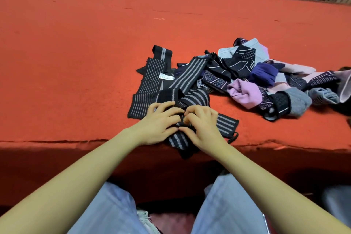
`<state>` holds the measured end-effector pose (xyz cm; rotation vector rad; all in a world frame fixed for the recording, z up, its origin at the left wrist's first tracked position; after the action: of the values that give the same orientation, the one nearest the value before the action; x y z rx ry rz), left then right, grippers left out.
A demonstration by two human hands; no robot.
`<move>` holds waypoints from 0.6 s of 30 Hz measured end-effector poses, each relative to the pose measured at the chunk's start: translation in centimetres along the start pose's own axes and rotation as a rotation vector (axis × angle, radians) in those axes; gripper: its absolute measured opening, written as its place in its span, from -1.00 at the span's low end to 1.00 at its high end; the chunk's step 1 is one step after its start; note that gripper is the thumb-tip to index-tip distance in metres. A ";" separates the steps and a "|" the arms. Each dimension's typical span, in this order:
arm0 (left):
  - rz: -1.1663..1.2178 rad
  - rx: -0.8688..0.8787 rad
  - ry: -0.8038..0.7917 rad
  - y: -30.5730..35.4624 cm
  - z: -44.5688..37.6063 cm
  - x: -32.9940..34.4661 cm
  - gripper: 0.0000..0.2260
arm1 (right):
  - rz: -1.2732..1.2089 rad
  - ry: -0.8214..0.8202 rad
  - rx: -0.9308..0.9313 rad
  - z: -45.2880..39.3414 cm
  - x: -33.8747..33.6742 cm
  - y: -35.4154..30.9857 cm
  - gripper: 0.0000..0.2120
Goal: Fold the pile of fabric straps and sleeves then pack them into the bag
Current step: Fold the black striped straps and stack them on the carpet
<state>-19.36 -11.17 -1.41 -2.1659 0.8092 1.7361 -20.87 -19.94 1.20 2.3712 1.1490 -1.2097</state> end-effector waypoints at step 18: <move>0.108 -0.170 0.434 0.9 3.5 -2.1 -0.67 | 0.159 0.034 0.077 4.7 -1.0 -1.9 -0.72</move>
<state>-23.00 -9.54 -0.18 -2.7148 0.9184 1.4409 -25.33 -21.66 -0.72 2.4945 0.9187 -1.1852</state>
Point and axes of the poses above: each hand's wrist, its own z-axis away from the middle knuckle, its own x-axis out of the palm, y = z × x, the point moved 10 cm from there along -z, towards the middle knuckle, and after that the axes turned 7 degrees about -x, right-handed, at the moved point
